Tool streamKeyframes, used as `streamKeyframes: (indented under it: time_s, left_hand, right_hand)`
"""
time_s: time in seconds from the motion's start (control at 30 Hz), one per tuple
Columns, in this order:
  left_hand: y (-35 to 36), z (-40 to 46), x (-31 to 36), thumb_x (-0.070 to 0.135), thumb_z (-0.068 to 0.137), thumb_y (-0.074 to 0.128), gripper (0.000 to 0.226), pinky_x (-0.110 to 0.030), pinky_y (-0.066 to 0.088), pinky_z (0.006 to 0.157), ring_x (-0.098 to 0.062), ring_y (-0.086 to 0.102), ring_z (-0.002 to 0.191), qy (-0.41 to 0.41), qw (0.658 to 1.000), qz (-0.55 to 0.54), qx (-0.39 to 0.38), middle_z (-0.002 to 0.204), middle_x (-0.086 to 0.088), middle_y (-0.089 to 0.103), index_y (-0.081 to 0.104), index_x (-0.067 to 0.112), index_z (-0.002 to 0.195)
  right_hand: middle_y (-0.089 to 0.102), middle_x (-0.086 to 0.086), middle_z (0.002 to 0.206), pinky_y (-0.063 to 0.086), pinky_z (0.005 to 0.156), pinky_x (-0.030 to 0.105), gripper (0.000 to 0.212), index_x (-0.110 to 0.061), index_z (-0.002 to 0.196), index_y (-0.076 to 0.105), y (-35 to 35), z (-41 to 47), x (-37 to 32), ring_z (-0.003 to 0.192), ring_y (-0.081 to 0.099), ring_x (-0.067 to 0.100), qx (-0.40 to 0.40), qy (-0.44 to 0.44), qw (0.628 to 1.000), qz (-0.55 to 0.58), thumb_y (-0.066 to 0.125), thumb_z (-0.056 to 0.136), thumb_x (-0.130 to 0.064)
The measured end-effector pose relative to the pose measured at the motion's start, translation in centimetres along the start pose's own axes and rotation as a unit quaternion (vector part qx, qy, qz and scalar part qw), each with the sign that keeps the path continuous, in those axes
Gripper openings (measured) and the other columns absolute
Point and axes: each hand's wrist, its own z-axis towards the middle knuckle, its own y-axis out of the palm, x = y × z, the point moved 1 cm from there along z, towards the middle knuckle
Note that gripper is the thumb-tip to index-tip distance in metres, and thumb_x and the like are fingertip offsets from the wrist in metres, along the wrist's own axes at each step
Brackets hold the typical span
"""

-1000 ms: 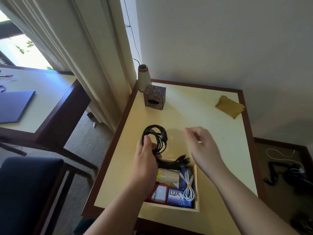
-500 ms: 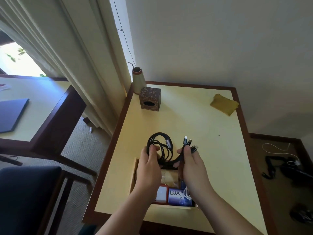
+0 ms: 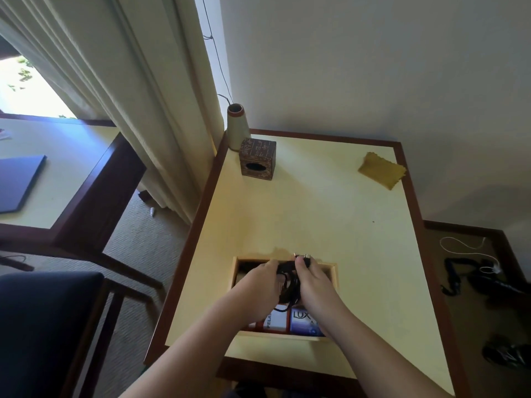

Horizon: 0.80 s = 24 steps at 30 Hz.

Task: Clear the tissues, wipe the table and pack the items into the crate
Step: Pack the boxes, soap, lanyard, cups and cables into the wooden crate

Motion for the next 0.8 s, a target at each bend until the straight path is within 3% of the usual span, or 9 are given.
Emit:
streamKeyframes:
  time_s: [0.07,0.1,0.2,0.3,0.37,0.43,0.6,0.7,0.8]
  left_hand:
    - [0.4,0.4,-0.6,0.009,0.101,0.056,0.026,-0.026,0.054,0.073,-0.016,0.063,0.091,0.028,0.998,0.049,0.009,0.115,-0.004,0.065,0.049,0.012,0.126]
    - [0.7,0.5,-0.9,0.006,0.098,0.058,0.032,-0.030,0.056,0.077,-0.018,0.063,0.094,0.038,0.997,0.058,0.016,0.115,-0.004,0.064,0.047,0.012,0.127]
    - [1.3,0.8,-2.0,0.001,0.094,0.058,0.046,-0.029,0.051,0.078,-0.017,0.058,0.097,0.068,0.995,0.061,0.030,0.109,-0.001,0.060,0.040,0.013,0.134]
    - [1.8,1.2,-3.1,0.004,0.099,0.055,0.031,-0.031,0.055,0.080,-0.016,0.059,0.098,0.105,0.991,0.068,0.046,0.106,0.001,0.057,0.040,0.015,0.124]
    - [1.5,1.4,-3.7,0.011,0.102,0.056,0.023,-0.027,0.054,0.077,-0.013,0.060,0.097,0.106,0.991,0.062,0.051,0.111,0.003,0.057,0.042,0.021,0.117]
    - [0.9,1.4,-4.3,0.020,0.103,0.058,0.019,-0.023,0.052,0.070,-0.011,0.060,0.091,0.103,0.991,0.066,0.060,0.114,0.006,0.055,0.045,0.025,0.115]
    - [0.7,0.2,-5.9,0.032,0.101,0.063,0.016,-0.029,0.060,0.070,-0.010,0.062,0.080,0.145,0.977,0.097,0.121,0.107,0.010,0.056,0.054,0.028,0.114]
    - [1.4,-0.8,-7.0,0.035,0.100,0.063,0.020,-0.028,0.060,0.076,-0.011,0.062,0.091,0.178,0.967,0.115,0.140,0.110,0.010,0.057,0.067,0.025,0.117]
    - [2.1,-1.8,-8.2,0.035,0.097,0.068,0.030,-0.028,0.058,0.087,-0.012,0.052,0.112,0.186,0.963,0.118,0.154,0.120,0.008,0.055,0.073,0.025,0.125]
  right_hand:
    - [0.067,0.002,0.106,0.059,0.075,0.032,0.032,-0.028,0.131,0.048,0.2,0.2,0.6,0.087,0.068,0.015,-0.012,-0.018,0.998,-0.052,0.033,0.110,-0.048]
    - [0.067,0.001,0.103,0.058,0.074,0.031,0.033,-0.025,0.132,0.047,0.3,0.2,0.9,0.084,0.067,0.013,-0.017,-0.028,0.996,-0.084,0.033,0.111,-0.046]
    - [0.067,-0.006,0.103,0.058,0.085,0.035,0.033,-0.023,0.132,0.048,0.4,0.6,1.9,0.091,0.067,0.006,-0.017,-0.051,0.980,-0.189,0.035,0.111,-0.044]
    - [0.064,-0.011,0.099,0.061,0.079,0.035,0.029,-0.027,0.133,0.038,0.3,0.9,2.6,0.086,0.069,0.007,0.001,-0.063,0.975,-0.212,0.041,0.109,-0.043]
    - [0.063,-0.011,0.099,0.063,0.076,0.033,0.039,-0.029,0.141,0.032,0.4,1.1,3.0,0.086,0.070,0.007,0.009,-0.079,0.972,-0.222,0.046,0.108,-0.041]
    - [0.066,-0.010,0.098,0.063,0.072,0.036,0.036,-0.031,0.138,0.035,0.8,1.2,3.5,0.083,0.070,0.009,0.016,-0.113,0.952,-0.285,0.047,0.107,-0.045]
    - [0.049,-0.010,0.121,0.056,0.087,0.030,0.035,-0.033,0.133,0.050,2.0,1.1,4.5,0.110,0.054,0.010,0.041,-0.187,0.878,-0.438,0.046,0.104,-0.053]
    - [0.036,-0.011,0.120,0.055,0.086,0.027,0.047,-0.037,0.139,0.046,1.4,0.4,4.9,0.105,0.050,0.007,0.034,-0.196,0.872,-0.447,0.048,0.100,-0.062]
    - [0.035,-0.017,0.118,0.054,0.086,0.025,0.053,-0.039,0.141,0.046,-0.6,0.3,5.1,0.102,0.050,0.003,0.019,-0.202,0.893,-0.402,0.056,0.095,-0.063]
